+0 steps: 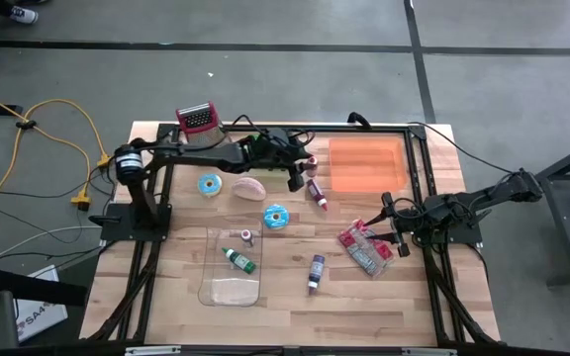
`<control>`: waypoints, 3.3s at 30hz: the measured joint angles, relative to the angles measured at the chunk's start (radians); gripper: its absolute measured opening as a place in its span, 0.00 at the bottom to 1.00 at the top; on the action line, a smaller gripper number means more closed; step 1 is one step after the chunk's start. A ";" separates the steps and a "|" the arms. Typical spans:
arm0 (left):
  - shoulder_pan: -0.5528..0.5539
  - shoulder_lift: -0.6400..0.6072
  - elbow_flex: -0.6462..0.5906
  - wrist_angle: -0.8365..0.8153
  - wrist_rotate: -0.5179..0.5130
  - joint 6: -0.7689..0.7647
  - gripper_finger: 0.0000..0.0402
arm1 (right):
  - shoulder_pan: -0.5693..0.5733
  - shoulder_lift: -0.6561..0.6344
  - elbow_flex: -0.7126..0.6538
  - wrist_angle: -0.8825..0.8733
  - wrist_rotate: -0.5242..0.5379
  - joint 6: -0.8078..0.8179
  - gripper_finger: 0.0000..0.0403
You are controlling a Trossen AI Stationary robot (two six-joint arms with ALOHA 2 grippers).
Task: Pick & Place Food Item
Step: Put the orange food coloring bottle into the transparent bin
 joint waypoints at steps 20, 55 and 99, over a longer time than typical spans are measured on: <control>-0.168 -0.160 0.000 -0.265 -0.006 0.026 0.28 | 0.000 0.000 0.000 0.000 0.000 0.000 0.38; -0.828 -0.533 -0.244 -0.526 -0.539 -0.380 0.28 | 0.000 0.003 0.000 0.000 0.002 0.000 0.38; -1.221 -0.247 -0.347 -0.552 -0.899 -1.239 0.28 | 0.000 0.002 0.000 0.000 0.004 0.000 0.38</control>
